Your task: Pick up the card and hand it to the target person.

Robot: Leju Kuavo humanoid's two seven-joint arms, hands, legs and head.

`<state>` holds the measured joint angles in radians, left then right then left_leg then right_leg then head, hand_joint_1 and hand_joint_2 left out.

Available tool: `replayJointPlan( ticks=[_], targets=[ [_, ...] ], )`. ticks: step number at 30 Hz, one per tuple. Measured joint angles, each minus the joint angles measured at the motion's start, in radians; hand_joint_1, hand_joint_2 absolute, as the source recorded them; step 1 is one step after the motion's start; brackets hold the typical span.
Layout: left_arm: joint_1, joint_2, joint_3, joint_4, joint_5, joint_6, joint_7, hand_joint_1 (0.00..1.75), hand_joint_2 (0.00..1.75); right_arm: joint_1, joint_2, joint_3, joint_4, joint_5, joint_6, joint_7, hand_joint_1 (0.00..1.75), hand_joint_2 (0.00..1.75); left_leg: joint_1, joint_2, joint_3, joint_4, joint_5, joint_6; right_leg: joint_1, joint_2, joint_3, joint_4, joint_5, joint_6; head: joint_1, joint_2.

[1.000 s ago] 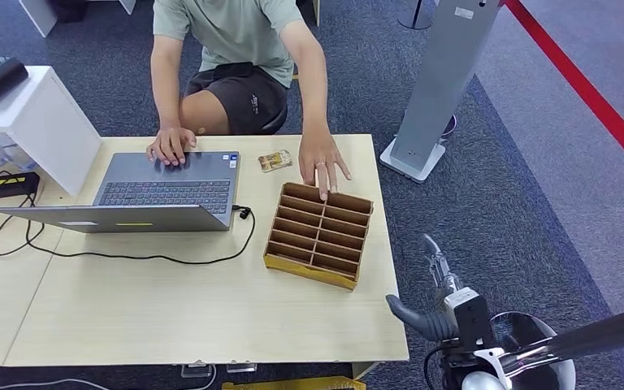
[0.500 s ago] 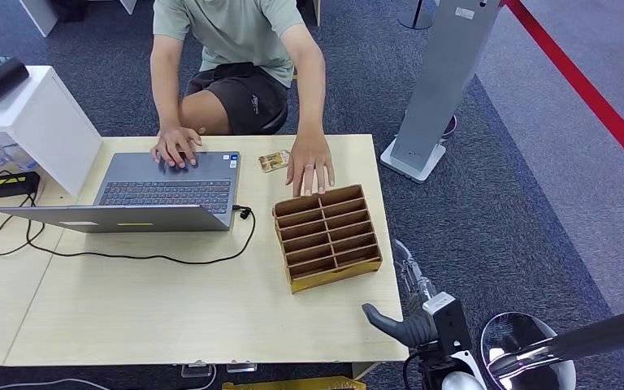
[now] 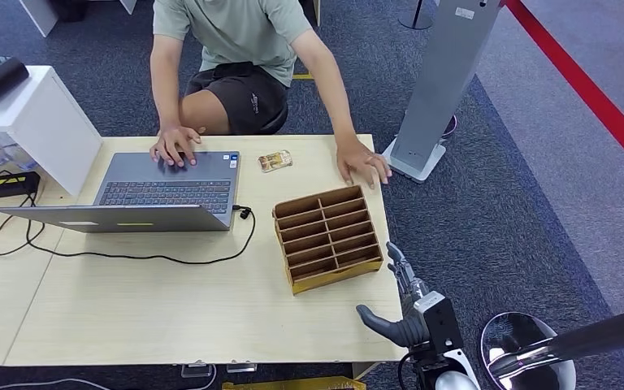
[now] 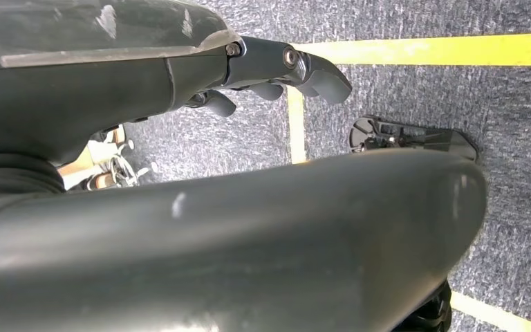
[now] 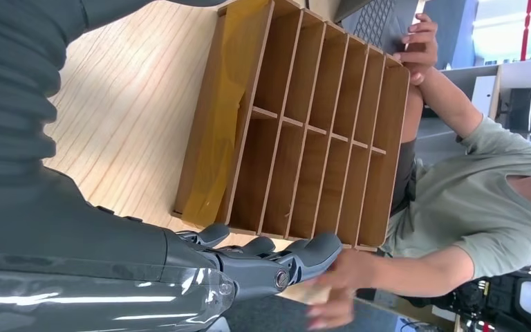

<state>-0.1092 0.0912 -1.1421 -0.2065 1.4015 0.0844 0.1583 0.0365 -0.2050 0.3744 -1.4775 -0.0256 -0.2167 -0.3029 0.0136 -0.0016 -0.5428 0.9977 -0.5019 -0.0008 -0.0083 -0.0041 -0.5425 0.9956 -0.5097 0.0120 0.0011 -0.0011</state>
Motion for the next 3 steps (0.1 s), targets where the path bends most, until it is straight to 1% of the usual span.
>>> replayJointPlan(
  ticks=[3],
  targets=[
    [0.000, 0.000, 0.000, 0.000, -0.001, 0.000, 0.000, 0.00, 0.00, 0.000, 0.001, 0.001, 0.001, 0.000, 0.000, 0.000, 0.00, 1.75, 0.000, 0.000, 0.000, 0.000, 0.000, 0.000, 0.000, 0.000, 0.000, 0.000, 0.000, 0.000, 0.000, 0.000]
  ],
)
